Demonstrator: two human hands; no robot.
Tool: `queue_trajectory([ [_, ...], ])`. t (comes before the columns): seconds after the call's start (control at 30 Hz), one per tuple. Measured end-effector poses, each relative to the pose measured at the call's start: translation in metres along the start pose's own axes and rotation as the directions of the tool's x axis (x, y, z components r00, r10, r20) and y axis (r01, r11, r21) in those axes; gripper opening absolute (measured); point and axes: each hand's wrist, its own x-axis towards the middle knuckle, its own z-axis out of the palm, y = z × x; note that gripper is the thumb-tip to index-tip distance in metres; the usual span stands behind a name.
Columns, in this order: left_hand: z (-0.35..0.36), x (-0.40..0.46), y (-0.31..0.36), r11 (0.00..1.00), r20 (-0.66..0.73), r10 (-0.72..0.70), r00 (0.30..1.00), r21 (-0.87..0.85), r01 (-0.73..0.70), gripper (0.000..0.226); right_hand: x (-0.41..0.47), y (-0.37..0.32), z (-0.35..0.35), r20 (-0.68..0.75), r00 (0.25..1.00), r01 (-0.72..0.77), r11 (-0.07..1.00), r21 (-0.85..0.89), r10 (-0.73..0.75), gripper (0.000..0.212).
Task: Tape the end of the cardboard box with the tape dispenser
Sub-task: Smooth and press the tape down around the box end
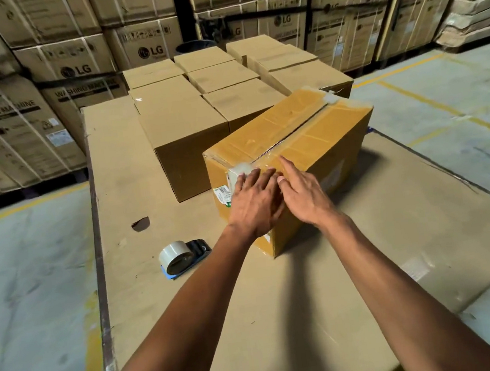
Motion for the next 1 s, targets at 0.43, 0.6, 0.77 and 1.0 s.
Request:
queue_trajectory([
  [0.43,0.004,-0.021,-0.038,0.911,-0.125,-0.333,0.935,0.212,0.353,0.086,0.095,0.109,-0.037,0.032,0.968,0.233,0.84,-0.49,-0.249,0.081],
  [0.6,0.025,0.003,0.001,0.889,-0.164,-0.382,0.909,0.204,0.41,0.08,0.115,0.131,-0.034,0.09,0.942,0.32,0.788,-0.525,-0.323,0.074],
  [0.77,0.034,0.026,-0.002,0.854,-0.174,-0.445,0.878,0.21,0.475,0.071,0.141,0.14,-0.036,0.136,0.936,0.347,0.776,-0.526,-0.326,0.073],
  [1.0,0.03,0.048,-0.013,0.83,-0.13,-0.506,0.853,0.197,0.522,0.087,0.172,0.139,-0.033,0.178,0.931,0.364,0.763,-0.534,-0.32,0.073],
])
